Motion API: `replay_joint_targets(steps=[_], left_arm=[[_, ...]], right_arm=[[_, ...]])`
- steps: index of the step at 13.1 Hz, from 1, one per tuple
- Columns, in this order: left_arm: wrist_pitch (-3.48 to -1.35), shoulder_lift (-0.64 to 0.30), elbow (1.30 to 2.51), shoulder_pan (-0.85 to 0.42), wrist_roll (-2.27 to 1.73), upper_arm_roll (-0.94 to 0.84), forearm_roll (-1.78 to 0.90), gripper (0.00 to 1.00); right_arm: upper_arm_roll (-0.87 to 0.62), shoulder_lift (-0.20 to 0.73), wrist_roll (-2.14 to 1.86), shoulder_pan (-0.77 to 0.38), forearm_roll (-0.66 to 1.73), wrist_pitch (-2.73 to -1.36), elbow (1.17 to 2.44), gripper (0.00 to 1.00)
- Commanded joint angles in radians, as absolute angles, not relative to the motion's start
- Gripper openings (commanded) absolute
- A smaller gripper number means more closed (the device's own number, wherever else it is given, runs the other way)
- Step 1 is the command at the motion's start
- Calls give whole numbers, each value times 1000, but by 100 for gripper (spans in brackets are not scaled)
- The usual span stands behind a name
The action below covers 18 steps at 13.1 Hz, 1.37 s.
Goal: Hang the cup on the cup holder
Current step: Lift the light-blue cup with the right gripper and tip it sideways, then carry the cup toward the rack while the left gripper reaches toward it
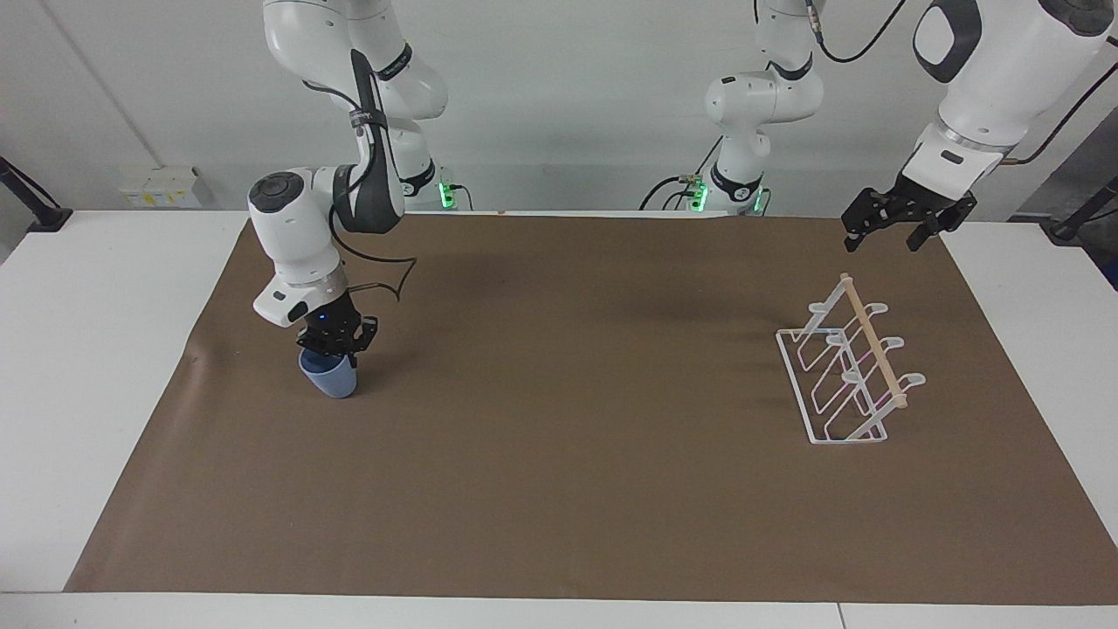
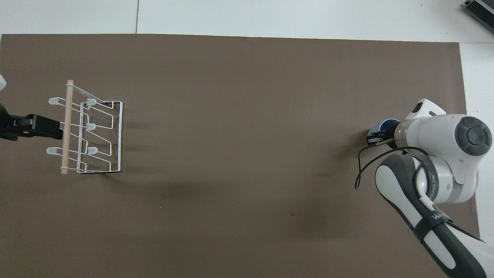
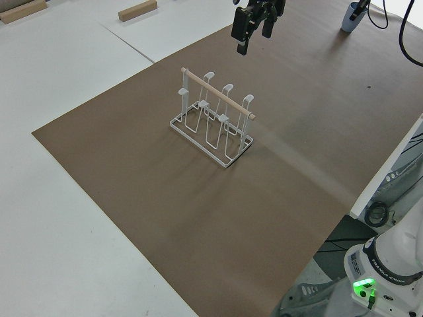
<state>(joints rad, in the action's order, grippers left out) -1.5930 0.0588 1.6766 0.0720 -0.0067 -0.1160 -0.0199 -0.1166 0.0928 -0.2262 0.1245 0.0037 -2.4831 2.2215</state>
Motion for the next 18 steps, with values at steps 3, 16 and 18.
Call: replay_joint_targets(steps=[3, 16, 18], left_arm=[[-1583, 87, 1703, 75, -6, -115, -17, 100], [-1558, 89, 1703, 120, -369, -106, -250, 100], [-1583, 87, 1703, 117, -535, -110, -325, 100]], right_arm=[[-121, 120, -244, 132, 20, -2406, 2136, 0], [-231, 110, -215, 117, 478, -2220, 2016, 0], [-262, 110, -222, 117, 595, -2224, 2014, 0]])
